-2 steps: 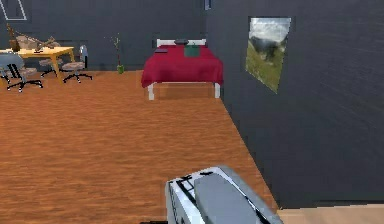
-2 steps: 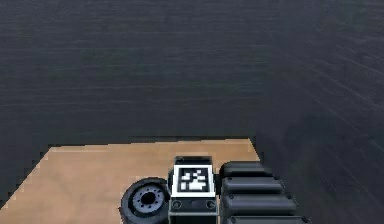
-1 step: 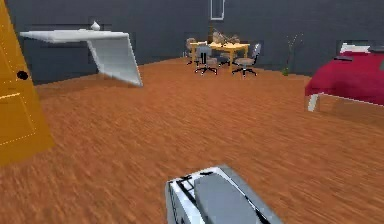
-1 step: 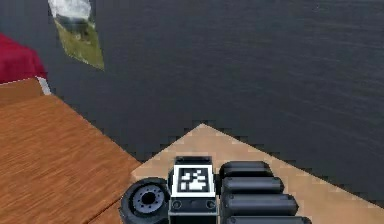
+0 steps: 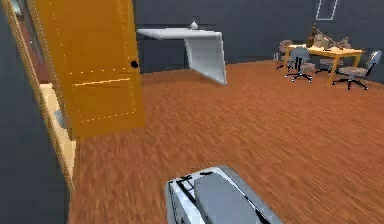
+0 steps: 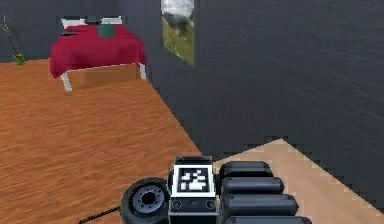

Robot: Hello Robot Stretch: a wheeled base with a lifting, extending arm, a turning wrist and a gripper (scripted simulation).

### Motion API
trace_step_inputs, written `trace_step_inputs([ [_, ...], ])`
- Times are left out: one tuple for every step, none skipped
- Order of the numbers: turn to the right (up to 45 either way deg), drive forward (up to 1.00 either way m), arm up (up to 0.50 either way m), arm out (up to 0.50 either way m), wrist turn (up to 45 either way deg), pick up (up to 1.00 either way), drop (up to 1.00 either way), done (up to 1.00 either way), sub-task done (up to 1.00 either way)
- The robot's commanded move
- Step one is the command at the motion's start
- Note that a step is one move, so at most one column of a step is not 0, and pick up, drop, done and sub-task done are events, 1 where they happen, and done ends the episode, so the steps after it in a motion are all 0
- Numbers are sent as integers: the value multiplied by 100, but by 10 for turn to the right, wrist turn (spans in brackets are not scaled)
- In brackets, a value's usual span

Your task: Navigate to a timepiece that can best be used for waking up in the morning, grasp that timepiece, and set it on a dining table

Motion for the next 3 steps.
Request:
trace_step_inputs([
  [0,30,0,0,0,0,0,0,0],
  [180,0,0,0,0,0,0,0,0],
  [0,100,0,0,0,0,0,0,0],
])
